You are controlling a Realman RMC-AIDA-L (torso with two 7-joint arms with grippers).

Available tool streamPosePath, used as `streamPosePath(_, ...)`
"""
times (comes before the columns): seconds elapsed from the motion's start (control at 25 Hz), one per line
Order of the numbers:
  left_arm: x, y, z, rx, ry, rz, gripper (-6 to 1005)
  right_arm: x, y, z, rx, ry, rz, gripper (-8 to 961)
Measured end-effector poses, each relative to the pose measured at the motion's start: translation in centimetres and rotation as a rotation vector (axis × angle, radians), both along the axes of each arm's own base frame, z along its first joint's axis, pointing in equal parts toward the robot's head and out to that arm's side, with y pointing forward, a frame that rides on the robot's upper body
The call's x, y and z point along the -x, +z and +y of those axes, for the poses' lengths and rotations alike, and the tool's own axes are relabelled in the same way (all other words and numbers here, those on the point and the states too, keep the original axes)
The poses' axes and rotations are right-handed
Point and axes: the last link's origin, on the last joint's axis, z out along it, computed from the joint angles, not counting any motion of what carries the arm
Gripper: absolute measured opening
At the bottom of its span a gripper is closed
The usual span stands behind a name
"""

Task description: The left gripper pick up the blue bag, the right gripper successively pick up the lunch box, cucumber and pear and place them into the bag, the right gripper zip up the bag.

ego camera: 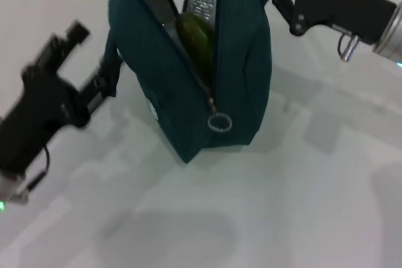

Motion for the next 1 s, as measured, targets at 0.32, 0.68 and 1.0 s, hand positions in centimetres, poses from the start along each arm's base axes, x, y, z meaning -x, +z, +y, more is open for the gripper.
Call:
streamPosePath(0.32, 0.7, -3.7, -1.0, 0.334, 0.02, 0.095, 741, 1.5, -0.3, 1.1, -0.096, -0.01, 0.032, 60)
streamPosePath(0.68, 0.0, -7.3, -0.5, 0.5, 0.052, 0.155, 660, 2.1, -1.1, 0.4, -0.096, 0.009, 0.071, 59)
streamPosePath(1.0, 0.2, -5.4, 1.6, 0.347, 0.121, 0.084, 661, 0.6, -1.6, -0.7, 0.002, -0.044, 0.085, 59)
